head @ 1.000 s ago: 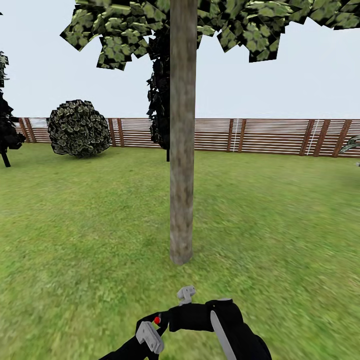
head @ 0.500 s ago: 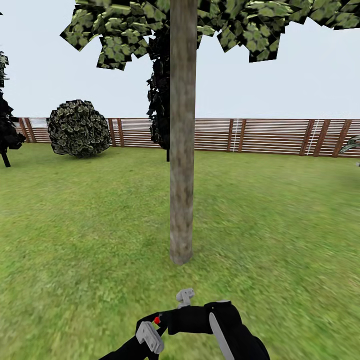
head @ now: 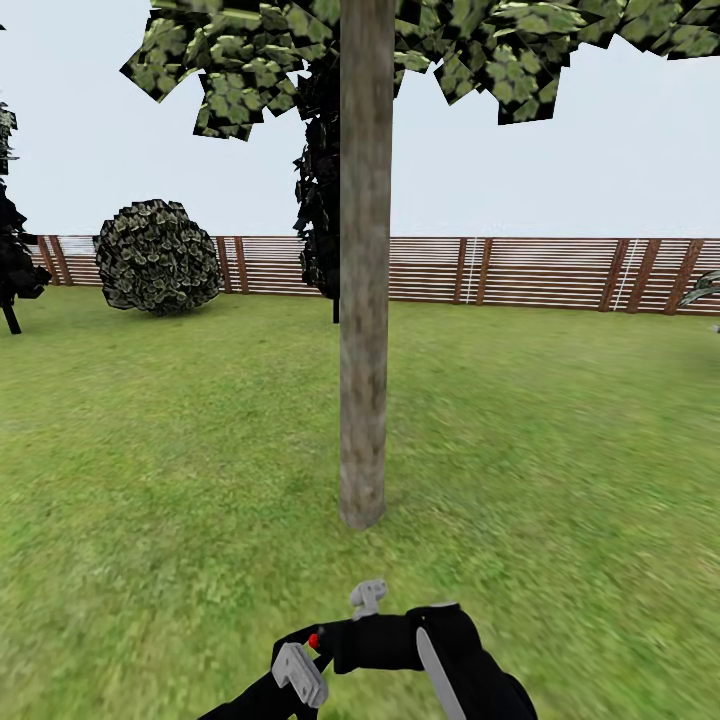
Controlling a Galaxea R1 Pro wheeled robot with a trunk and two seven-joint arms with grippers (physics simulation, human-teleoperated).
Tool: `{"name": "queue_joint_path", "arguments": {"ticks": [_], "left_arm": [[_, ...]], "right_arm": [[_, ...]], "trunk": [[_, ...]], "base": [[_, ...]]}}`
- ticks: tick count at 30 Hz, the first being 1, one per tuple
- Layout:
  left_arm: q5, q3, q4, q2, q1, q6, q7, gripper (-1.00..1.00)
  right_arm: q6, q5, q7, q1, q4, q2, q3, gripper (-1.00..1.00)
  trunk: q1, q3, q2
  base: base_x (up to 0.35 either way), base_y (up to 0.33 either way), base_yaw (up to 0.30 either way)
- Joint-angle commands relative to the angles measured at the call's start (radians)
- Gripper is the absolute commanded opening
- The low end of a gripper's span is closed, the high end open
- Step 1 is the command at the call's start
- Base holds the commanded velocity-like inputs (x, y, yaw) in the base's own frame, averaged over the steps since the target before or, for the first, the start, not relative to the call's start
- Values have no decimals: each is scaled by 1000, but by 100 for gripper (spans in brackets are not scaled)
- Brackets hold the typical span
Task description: In the garden, pick up the pesticide atomizer on the floor and spray pesticide onto both trees until each tree trunk is fully covered.
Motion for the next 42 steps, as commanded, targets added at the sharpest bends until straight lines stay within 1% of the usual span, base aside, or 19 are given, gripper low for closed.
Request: {"name": "queue_joint_path", "arguments": {"ticks": [1, 9, 29, 35, 42], "left_arm": [[0, -2, 0, 1, 0, -5, 0, -100], [0, -2, -1, 1, 0, -5, 0, -100], [0, -2, 0, 1, 0, -5, 0, -100], [0, -2, -1, 1, 0, -5, 0, -100], [0, -2, -1, 1, 0, -5, 0, -100]], "right_arm": [[8, -10, -4, 0, 3, 0, 2, -100], [7, -11, -5, 0, 15, 0, 9, -100], [7, -12, -5, 0, 16, 0, 10, -100], [7, -22, -5, 0, 16, 0, 10, -100], [7, -24, -5, 0, 16, 0, 10, -100]], "trunk": [[0, 0, -1], [0, 0, -1], [0, 0, -1], [0, 0, -1], [0, 0, -1]], "base": [[0, 0, 0], [0, 0, 0], [0, 0, 0], [0, 0, 0], [0, 0, 0]]}}
